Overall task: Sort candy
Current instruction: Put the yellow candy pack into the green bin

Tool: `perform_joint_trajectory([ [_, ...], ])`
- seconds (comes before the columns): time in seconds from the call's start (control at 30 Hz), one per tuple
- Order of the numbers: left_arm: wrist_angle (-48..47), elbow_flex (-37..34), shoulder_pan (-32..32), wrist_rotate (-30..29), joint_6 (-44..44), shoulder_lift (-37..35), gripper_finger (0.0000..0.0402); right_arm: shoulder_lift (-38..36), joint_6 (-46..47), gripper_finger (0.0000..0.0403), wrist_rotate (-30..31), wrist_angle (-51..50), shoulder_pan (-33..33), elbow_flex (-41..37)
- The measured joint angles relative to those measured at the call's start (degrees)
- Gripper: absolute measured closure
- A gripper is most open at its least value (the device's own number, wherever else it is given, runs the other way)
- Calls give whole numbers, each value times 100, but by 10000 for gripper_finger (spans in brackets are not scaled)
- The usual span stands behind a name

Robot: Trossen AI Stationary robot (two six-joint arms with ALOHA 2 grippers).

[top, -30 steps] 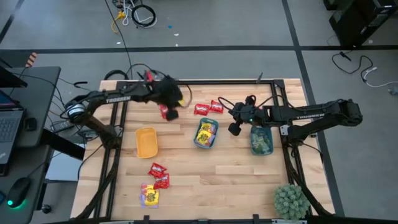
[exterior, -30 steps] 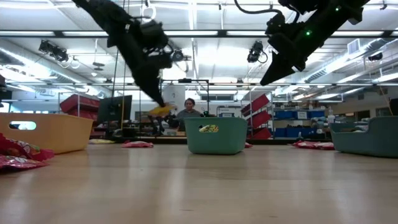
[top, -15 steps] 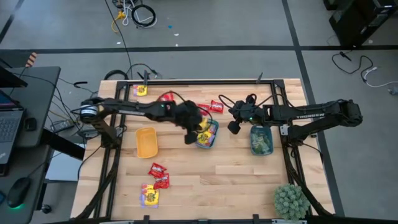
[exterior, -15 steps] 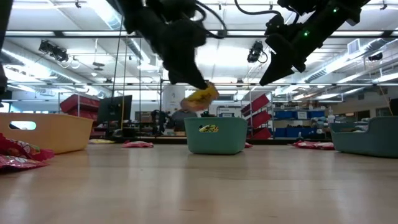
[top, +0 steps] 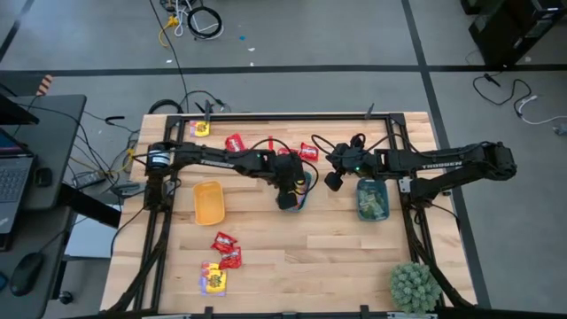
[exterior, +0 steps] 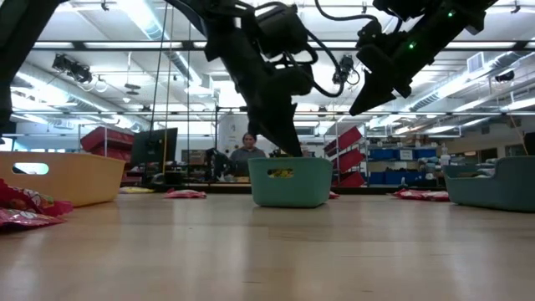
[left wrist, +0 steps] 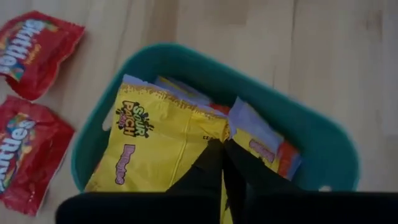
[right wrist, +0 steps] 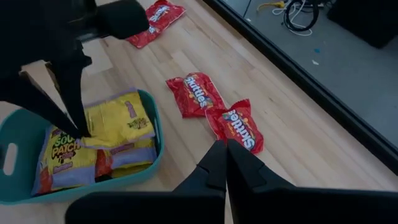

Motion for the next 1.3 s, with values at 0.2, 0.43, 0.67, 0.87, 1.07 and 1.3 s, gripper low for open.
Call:
perform_joint_trajectory([
  [0.2,-306,228,-40,-2,250,17,330,0,-74,403,-1,-2,0,0],
  [0.43,-599,683,-127,-51,588,12,257,0,-78,403,-2,-44,7,0],
  [0.67,-722,719,-11,-970,881,-362,345,0,-108,403,-3,-190,7,0],
  [0.87,-492,-125,584,-851,848,-1166,398,0,-262,403,-4,-43,7,0],
  [1.07,-191,-1452,1386,-910,820,-2231,400,250,-416,403,-317,649,6,-4],
  [1.3,-372,-2496,2927,-894,831,-2825,401,1192,-753,403,-1052,1944,4,-4],
])
